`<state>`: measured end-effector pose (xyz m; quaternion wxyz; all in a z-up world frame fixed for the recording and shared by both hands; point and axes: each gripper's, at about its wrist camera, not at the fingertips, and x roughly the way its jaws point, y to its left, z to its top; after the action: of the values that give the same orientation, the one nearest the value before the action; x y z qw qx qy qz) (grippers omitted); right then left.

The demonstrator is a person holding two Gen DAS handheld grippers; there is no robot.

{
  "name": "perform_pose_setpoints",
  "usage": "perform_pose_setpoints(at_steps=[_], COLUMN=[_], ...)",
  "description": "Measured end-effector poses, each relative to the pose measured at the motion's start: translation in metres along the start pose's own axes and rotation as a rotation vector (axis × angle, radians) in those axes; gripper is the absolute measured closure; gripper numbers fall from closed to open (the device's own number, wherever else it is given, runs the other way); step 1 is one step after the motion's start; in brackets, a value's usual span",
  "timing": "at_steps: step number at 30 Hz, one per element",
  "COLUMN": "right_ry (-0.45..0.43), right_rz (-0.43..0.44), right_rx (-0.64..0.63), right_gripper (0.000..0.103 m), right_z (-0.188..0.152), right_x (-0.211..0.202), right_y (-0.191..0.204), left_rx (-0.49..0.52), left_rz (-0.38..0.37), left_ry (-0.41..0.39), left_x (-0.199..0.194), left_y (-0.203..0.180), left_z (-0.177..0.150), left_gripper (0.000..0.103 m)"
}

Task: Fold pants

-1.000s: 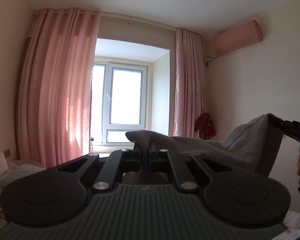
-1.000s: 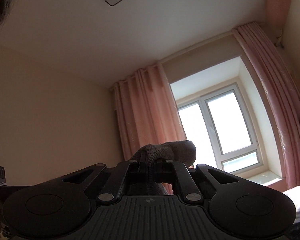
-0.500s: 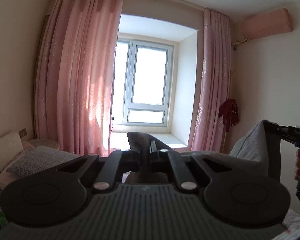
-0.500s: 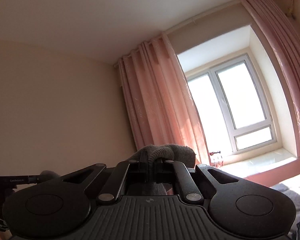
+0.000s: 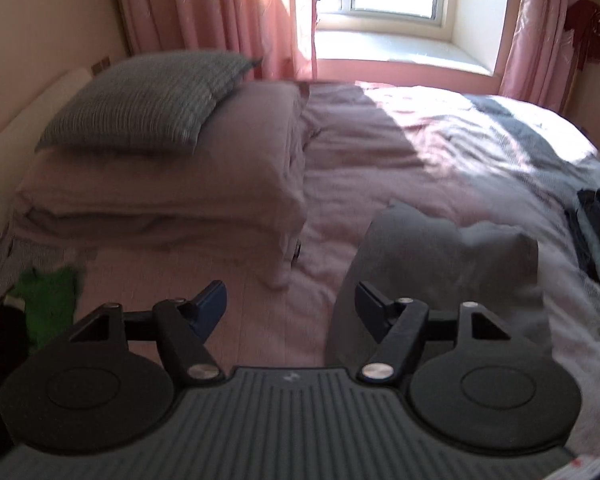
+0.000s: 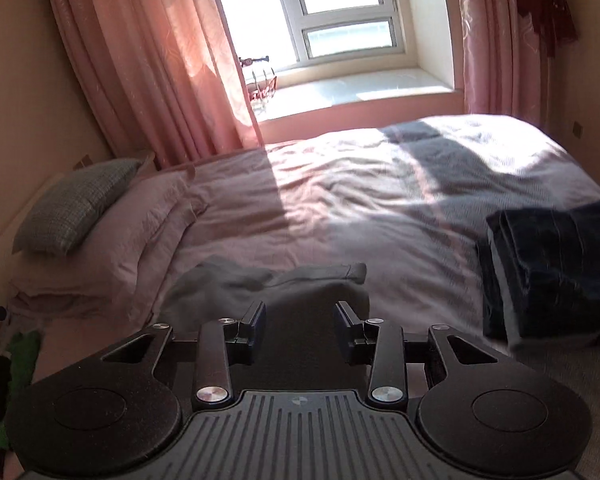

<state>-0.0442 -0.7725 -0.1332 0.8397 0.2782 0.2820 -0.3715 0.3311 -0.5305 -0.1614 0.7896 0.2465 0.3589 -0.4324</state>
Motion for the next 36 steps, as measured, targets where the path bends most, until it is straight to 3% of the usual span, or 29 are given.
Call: perform_pose_setpoints(at_steps=[3, 6, 9, 12, 14, 16, 20, 24, 26, 28, 29, 31, 32, 34, 36], right_ry=[0.124, 0.252, 0.373, 0.458, 0.471, 0.463, 0.347, 0.208, 0.132, 0.088, 0.080, 0.055, 0.049, 0.070, 0.053], right_rz=[-0.034, -0.061, -0.006, 0.040, 0.038, 0.033, -0.018, -0.098, -0.056, 0.018, 0.063, 0.094, 0.130, 0.212, 0.358], right_rx=[-0.081, -0.177, -0.225, -0.307, -0.445, -0.596, -0.849, -0.998, -1.041, -1.079, -1.093, -1.075, -0.995, -0.681, -0.199], right_gripper=[0.068, 0.068, 0.068, 0.068, 0.068, 0.068, 0.068, 0.068, 0.068, 0.079, 0.103, 0.103, 0.103, 0.103, 0.103], right_z=[-0.095, -0.200, -0.276, -0.322, -0.341, -0.357, -0.393, -0.415, -0.419, -0.423, -0.423, -0.420, -0.411, -0.383, -0.350], right_x=[-0.008, -0.033, -0.060, -0.063, -0.065, -0.065, -0.049, -0.024, -0.019, -0.018, -0.019, -0.029, -0.038, -0.062, -0.095], right_y=[-0.015, -0.027, -0.031, -0.030, -0.019, -0.006, 0.004, 0.001, 0.001, 0.004, 0.007, 0.015, 0.017, 0.015, -0.013], left_rx=[-0.011, -0.078, -0.117, -0.084, -0.060, -0.054, -0.091, -0.125, -0.143, -0.146, -0.143, -0.124, -0.116, -0.107, -0.090], left_rz=[0.024, 0.016, -0.012, -0.054, -0.047, -0.039, -0.029, -0.004, 0.001, 0.000, -0.002, -0.004, -0.007, -0.025, -0.059], left_ry=[0.174, 0.286, 0.333, 0.349, 0.338, 0.318, 0.275, 0.264, 0.263, 0.259, 0.260, 0.252, 0.245, 0.231, 0.210], left_x=[0.012, 0.005, -0.012, -0.027, -0.029, -0.031, -0.033, -0.033, -0.036, -0.041, -0.044, -0.052, -0.056, -0.064, -0.071], left_y=[0.015, 0.017, 0.009, 0.004, 0.003, 0.005, 0.010, 0.014, 0.015, 0.015, 0.014, 0.013, 0.014, 0.017, 0.020], left_z=[-0.095, -0.170, -0.214, -0.240, -0.257, -0.270, -0.294, -0.319, -0.331, -0.339, -0.342, -0.346, -0.347, -0.345, -0.342], left_gripper=[0.051, 0.053, 0.053, 0.053, 0.054, 0.056, 0.056, 0.056, 0.056, 0.056, 0.056, 0.056, 0.056, 0.056, 0.056])
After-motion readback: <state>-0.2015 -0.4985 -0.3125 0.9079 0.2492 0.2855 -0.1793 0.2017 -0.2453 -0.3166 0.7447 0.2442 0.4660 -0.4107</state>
